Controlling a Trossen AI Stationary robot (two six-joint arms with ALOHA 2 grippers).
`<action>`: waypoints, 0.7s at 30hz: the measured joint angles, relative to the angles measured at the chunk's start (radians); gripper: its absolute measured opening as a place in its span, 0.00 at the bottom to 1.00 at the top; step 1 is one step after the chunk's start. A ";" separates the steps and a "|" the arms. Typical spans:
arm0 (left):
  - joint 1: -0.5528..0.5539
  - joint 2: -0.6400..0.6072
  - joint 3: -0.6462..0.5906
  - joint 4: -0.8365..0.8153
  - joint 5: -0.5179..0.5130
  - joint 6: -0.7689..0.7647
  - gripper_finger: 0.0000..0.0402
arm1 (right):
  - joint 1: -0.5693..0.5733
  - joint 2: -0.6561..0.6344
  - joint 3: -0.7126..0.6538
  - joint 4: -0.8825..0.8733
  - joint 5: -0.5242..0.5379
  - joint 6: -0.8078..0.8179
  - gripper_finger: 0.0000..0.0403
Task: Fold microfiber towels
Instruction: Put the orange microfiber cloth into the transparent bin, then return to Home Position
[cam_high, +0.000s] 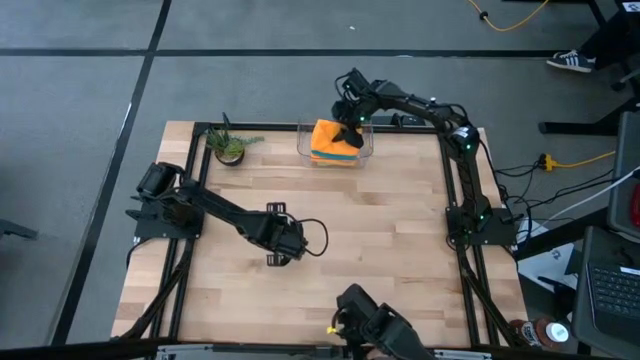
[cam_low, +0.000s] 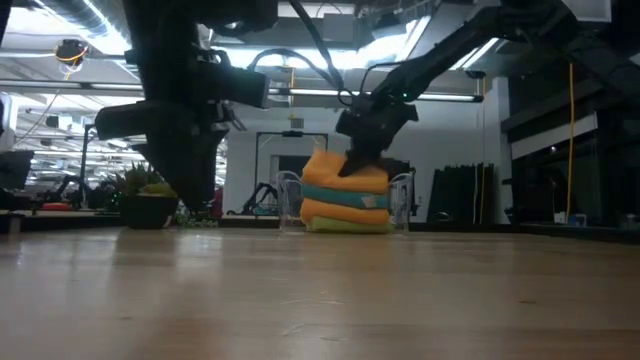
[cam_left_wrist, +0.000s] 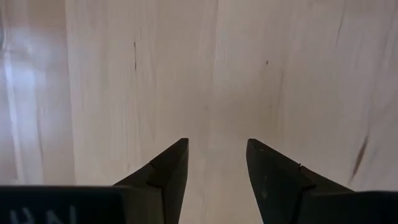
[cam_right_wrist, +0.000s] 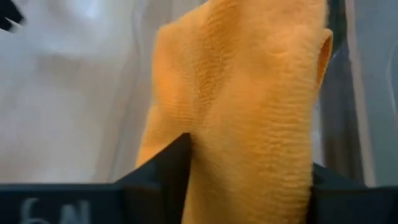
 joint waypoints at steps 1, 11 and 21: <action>-0.001 0.000 0.000 0.000 0.000 0.000 0.39 | 0.005 0.000 0.000 0.005 0.029 0.000 0.47; -0.010 0.000 0.000 0.000 0.000 -0.026 0.39 | 0.052 0.000 0.184 -0.026 0.240 0.115 0.71; -0.065 -0.005 0.000 -0.013 -0.032 -0.049 0.39 | 0.077 -0.001 0.457 -0.397 0.282 0.359 0.72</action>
